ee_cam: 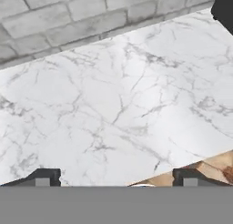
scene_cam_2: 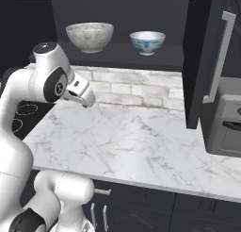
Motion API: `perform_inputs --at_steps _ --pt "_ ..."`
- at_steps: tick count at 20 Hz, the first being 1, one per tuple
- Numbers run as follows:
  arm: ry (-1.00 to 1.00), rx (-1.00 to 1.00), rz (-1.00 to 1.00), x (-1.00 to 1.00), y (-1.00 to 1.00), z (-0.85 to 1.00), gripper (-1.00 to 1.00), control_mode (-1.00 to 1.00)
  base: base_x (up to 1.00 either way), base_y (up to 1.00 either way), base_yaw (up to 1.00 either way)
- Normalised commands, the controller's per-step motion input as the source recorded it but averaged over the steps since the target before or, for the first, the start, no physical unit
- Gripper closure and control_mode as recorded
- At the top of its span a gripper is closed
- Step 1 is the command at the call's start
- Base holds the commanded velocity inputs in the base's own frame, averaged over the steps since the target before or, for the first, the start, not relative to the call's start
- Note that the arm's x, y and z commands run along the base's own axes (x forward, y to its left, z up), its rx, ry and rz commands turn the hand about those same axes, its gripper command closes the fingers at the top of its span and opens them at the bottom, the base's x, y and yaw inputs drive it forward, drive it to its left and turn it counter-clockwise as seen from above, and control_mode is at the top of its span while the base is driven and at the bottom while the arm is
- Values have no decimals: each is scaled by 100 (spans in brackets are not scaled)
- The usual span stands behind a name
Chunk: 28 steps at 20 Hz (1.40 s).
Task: Take the smaller bowl and place it next to the appetizer plate on the dining counter , and place the larger bowl next to the plate with cooked food.
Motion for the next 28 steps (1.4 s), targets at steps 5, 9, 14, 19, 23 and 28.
perform_inputs --at_steps 5,9,14,19,23,28 --pt "-9 21 -41 -16 -2 84 -100 -100 0 0 0" --pt "-33 33 -21 -39 -4 100 -100 -100 0 0 0" --pt "-50 41 -20 -7 0 88 -100 -100 0 0 0" --pt "-20 28 -15 15 0 66 -100 -100 0 0 0" --pt "18 4 -7 71 1 14 -100 -100 0 0 0" --pt "12 0 4 88 0 0 -100 -100 0 0 0"
